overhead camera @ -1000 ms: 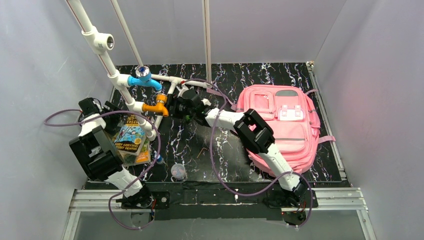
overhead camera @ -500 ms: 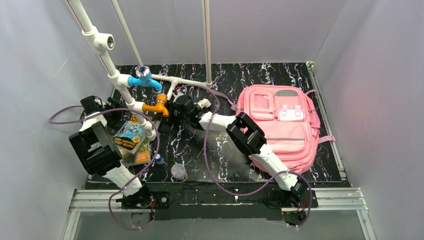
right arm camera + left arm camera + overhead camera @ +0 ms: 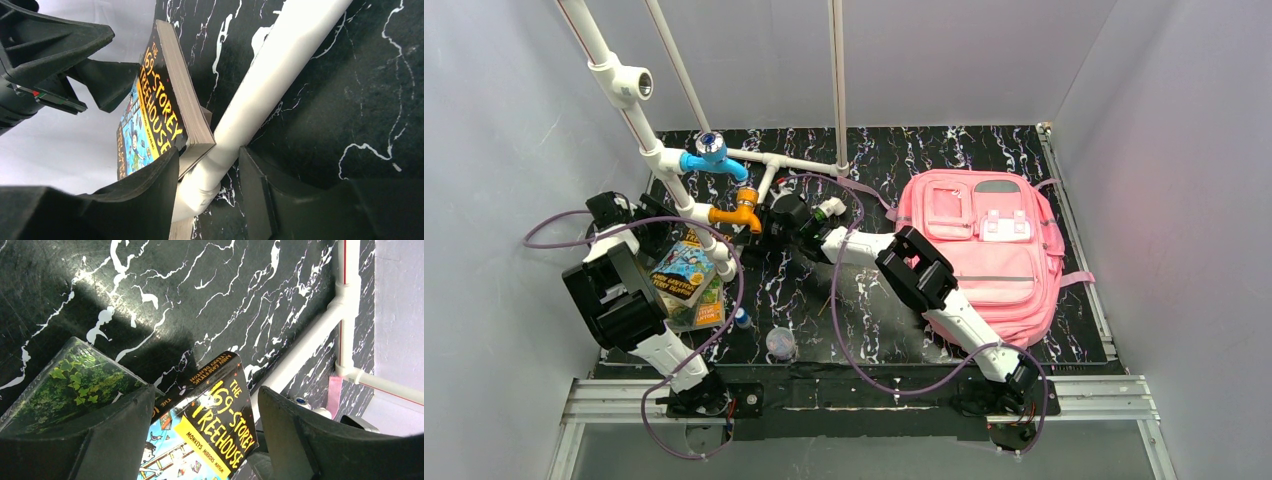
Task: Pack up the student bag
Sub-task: Pick up the book from the center of the board.
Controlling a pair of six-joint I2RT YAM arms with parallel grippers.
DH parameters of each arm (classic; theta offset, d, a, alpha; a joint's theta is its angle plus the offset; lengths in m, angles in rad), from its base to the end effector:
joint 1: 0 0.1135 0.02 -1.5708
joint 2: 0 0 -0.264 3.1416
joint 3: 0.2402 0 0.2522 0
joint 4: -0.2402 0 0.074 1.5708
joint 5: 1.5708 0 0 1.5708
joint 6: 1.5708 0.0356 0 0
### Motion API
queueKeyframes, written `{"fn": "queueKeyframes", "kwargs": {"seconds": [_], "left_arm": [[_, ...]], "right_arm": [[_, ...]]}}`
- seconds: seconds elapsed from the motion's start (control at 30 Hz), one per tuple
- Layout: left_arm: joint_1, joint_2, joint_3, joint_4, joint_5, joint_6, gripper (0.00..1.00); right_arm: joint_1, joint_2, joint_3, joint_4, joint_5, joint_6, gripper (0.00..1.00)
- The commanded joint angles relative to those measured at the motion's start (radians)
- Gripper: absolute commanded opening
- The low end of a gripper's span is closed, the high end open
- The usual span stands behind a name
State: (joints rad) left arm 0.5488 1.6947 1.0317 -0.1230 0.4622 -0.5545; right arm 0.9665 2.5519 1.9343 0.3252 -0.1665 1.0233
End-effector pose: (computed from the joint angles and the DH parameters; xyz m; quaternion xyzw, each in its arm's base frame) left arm 0.3132 0.1729 0.1971 -0.3968 0.8119 -0.2127 0.3716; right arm 0.3238 0.4793 0.1359 -0.0269 0.8009 0.5349 0.2678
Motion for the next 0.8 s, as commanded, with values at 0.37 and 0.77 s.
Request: {"fn": "queueKeyframes", "kwargs": {"seconds": [0.37,0.77], "left_arm": [[-0.037,0.045,-0.057,-0.151,0.026,0.0,0.75],[-0.055,-0.089,-0.013,-0.31,-0.248,0.013,0.98]], "right_arm": [[0.033,-0.112,-0.102,0.127,-0.011,0.092,0.6],[0.038,-0.006,-0.014,0.194,-0.011,0.246,0.61]]}}
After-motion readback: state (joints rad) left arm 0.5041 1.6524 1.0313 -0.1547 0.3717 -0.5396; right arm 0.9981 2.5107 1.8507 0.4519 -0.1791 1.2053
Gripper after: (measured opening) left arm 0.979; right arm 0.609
